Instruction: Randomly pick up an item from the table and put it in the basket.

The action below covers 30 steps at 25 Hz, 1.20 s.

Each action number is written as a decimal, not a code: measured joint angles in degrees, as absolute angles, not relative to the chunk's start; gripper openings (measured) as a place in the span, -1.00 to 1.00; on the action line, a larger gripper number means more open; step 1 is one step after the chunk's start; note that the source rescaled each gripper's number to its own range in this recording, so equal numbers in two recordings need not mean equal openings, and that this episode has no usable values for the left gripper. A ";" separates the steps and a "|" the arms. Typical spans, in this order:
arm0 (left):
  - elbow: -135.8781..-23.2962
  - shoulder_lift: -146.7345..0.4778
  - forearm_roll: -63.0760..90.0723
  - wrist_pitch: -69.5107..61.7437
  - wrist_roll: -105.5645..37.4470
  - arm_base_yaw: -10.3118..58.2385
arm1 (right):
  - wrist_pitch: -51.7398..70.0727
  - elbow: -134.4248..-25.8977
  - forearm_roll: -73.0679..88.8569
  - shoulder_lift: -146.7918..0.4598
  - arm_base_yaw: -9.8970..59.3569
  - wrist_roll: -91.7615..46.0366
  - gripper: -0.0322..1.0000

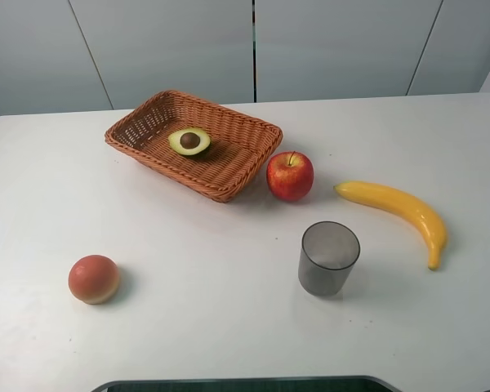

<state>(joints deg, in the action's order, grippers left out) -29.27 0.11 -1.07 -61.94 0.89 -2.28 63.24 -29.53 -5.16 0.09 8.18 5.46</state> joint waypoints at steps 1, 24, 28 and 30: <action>-29.27 0.11 -1.07 -61.94 0.89 -2.28 | 63.24 -29.53 -5.16 0.09 6.46 5.46 0.98; -29.27 0.11 -1.07 -61.94 1.27 -2.28 | 63.03 -29.40 -0.82 0.09 0.24 1.01 0.98; -29.27 0.11 -1.07 -61.94 1.27 -2.28 | 63.03 -29.40 -0.82 0.09 0.24 1.01 0.98; -29.27 0.11 -1.07 -61.94 1.27 -2.28 | 63.03 -29.40 -0.82 0.09 0.24 1.01 0.98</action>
